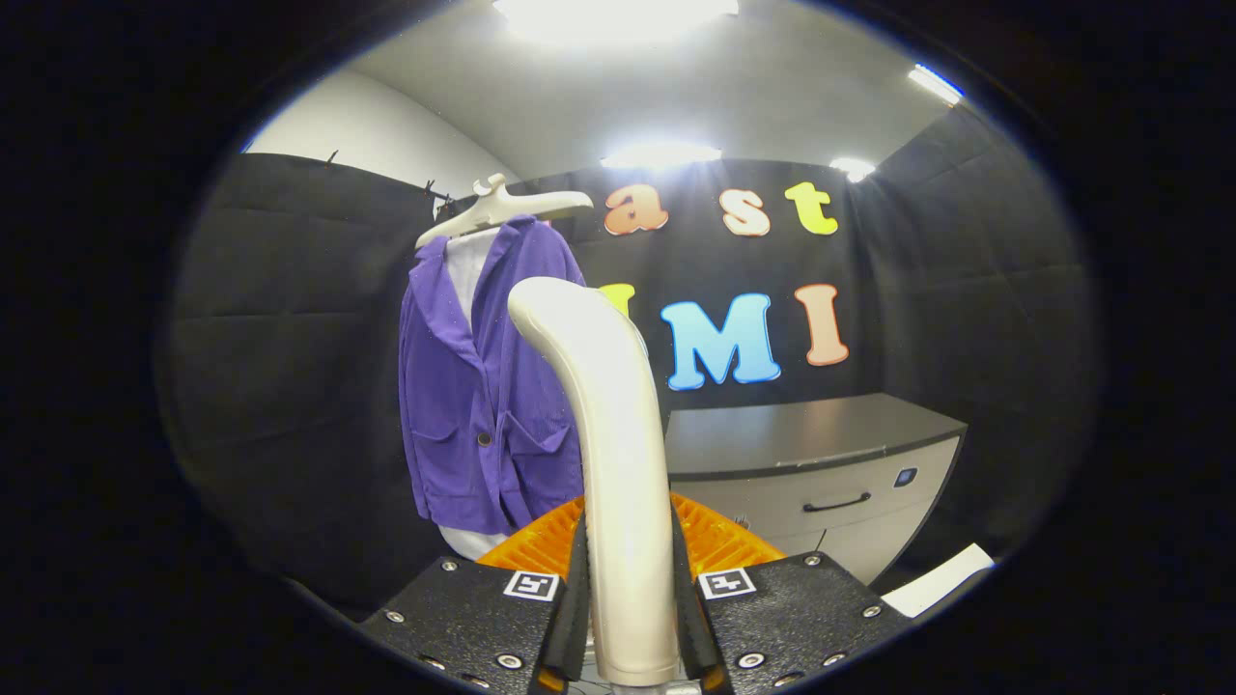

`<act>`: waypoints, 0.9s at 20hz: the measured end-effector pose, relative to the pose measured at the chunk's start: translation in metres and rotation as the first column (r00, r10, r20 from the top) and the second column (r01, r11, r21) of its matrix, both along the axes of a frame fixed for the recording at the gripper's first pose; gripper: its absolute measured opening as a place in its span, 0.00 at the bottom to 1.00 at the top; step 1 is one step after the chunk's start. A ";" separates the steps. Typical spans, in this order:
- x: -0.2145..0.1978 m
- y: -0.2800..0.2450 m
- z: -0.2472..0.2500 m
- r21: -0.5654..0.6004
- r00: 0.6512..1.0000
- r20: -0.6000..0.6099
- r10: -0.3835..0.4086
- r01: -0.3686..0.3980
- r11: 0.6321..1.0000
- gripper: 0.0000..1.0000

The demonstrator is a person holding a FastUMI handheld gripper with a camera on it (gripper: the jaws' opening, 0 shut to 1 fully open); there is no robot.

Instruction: Iron the clothes twice with a garment steamer, once on the left side and once on the right side.

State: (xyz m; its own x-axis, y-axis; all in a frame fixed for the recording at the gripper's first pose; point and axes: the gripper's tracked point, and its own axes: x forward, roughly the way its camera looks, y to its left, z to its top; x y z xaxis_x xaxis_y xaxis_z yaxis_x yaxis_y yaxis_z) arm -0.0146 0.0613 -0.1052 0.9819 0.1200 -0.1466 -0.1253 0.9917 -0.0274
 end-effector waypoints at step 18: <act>-0.025 -0.008 0.015 -0.033 0.998 0.038 0.041 -0.039 0.999 0.38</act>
